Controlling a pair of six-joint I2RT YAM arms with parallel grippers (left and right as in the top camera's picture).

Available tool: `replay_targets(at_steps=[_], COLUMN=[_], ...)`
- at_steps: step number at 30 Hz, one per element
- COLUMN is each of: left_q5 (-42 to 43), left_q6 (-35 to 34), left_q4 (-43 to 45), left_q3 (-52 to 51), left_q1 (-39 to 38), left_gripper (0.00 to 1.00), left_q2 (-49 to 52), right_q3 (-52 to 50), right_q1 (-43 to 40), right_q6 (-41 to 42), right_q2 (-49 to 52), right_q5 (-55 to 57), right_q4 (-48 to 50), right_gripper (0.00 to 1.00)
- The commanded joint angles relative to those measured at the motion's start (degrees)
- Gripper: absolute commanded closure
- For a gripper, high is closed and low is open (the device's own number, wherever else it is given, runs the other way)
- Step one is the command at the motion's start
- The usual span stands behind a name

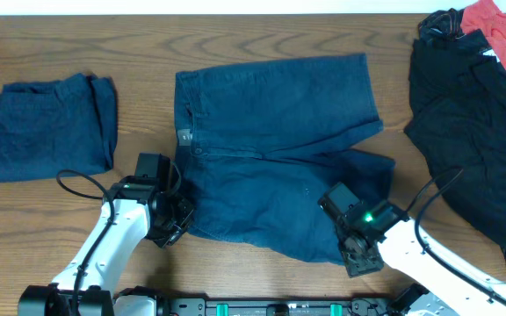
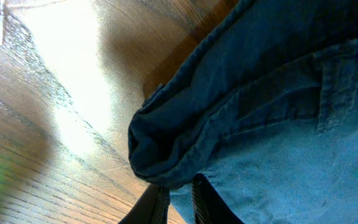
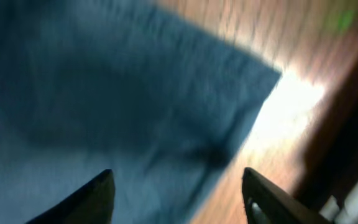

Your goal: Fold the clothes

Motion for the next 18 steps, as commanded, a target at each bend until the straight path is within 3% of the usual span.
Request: replay_targets(at_steps=[1, 9, 18], left_q5=[0.1, 0.1, 0.1], left_q6=[0.9, 0.9, 0.9], left_q4=[-0.2, -0.1, -0.2], left_q3=[-0.4, -0.4, -0.4], left_q1=[0.2, 0.2, 0.2], left_gripper=[0.84, 0.84, 0.84], left_q2=[0.3, 0.3, 0.3], right_q3=[-2.8, -3.9, -5.4], right_q1=[0.3, 0.2, 0.2], right_q6=[1.3, 1.3, 1.3], right_q2=[0.6, 0.6, 0.6], right_q5=[2.8, -0.2, 0.1], right_q4=[1.7, 2.8, 5.9], right_gripper=[0.42, 0.42, 0.56])
